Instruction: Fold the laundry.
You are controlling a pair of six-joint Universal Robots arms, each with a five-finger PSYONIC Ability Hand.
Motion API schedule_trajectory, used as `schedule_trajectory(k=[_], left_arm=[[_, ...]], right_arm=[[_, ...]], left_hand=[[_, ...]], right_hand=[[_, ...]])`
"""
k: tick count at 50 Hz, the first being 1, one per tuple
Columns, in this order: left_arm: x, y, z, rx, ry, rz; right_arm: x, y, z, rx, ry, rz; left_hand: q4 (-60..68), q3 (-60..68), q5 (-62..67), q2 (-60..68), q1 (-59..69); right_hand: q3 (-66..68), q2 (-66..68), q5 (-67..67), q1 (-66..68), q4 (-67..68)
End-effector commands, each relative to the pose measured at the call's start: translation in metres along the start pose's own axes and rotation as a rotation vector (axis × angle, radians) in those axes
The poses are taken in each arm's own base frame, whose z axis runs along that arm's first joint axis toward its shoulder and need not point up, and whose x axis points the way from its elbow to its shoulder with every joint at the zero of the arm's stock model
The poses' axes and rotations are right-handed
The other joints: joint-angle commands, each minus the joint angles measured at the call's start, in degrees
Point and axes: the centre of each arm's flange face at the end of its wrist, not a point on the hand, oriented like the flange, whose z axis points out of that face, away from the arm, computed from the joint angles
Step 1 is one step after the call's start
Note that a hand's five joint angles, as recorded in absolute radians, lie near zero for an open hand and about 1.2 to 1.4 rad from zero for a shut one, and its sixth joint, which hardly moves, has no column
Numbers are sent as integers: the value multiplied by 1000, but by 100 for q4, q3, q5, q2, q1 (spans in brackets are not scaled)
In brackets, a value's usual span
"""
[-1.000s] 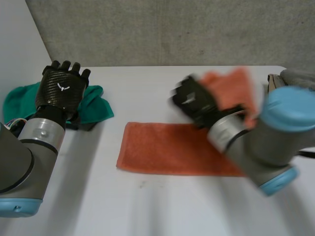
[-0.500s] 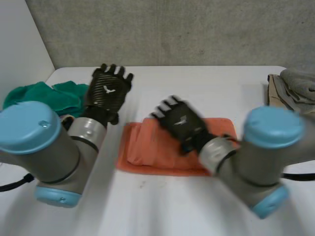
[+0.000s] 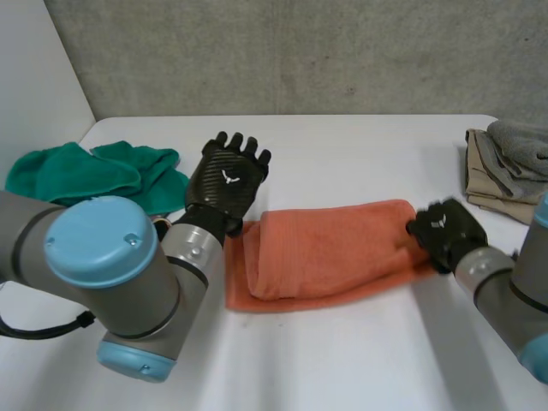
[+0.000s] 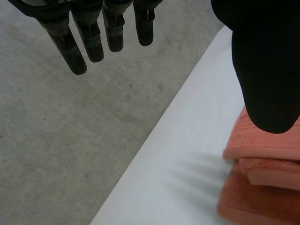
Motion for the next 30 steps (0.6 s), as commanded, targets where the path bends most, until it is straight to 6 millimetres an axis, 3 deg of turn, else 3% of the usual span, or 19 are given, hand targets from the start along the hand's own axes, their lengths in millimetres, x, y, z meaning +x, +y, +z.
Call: schedule_trajectory(k=[1, 3, 4, 8, 14, 18, 22, 23, 26, 27, 30], left_arm=[[-25, -8, -12, 4, -55, -5], [-31, -7, -14, -4, -76, -5], [-34, -6, -15, -10, -88, -5], [-52, 3, -19, -65, -170, -4], [-70, 15, -20, -130, -266, -18], [-73, 15, -16, -123, -276, -44], [-74, 9, -8, -85, -274, -90], [-73, 8, -6, -78, -271, -103], [-65, 2, 2, -42, -229, -158], [-61, -1, 4, -32, -214, -171], [-37, -13, 8, 3, -115, -226]], right_arm=[[-24, -85, -6, 289, 7, -100], [-43, -100, -12, 344, -37, -117], [-68, -109, -16, 388, -100, -139], [-131, -128, -33, 518, -301, -175], [-167, -128, -38, 559, -452, -129], [-161, -134, -32, 541, -460, 3], [-140, -139, -28, 488, -433, 219], [-123, -137, -23, 459, -398, 307], [-92, -131, -15, 417, -344, 436], [-71, -125, -13, 387, -318, 515], [-45, -119, -13, 342, -305, 620]], left_hand=[[-64, -87, -66, -76, 55], [-81, -104, -82, -93, 39], [-81, -104, -82, -93, 39], [-98, -120, -99, -110, 22], [-114, -137, -116, -126, 5], [-114, -137, -116, -126, 5], [-114, -137, -116, -126, 5], [-114, -137, -116, -126, 5], [-98, -120, -99, -110, 22], [-98, -120, -99, -110, 22], [-81, -104, -82, -93, 39]], right_hand=[[1171, 1199, 1343, 2090, 1147], [1171, 1199, 1343, 2090, 1147], [1171, 1199, 1343, 2090, 1147], [1171, 1199, 1343, 2090, 1147], [1171, 1199, 1343, 2090, 1147], [1171, 1199, 1343, 2090, 1147], [-5181, -5153, -5009, -4263, -5205], [-5829, -5801, -5657, -4910, -5853], [-5829, -5801, -5657, -4910, -5853], [-5829, -5801, -5657, -4910, -5853], [-5829, -5801, -5657, -4910, -5853]])
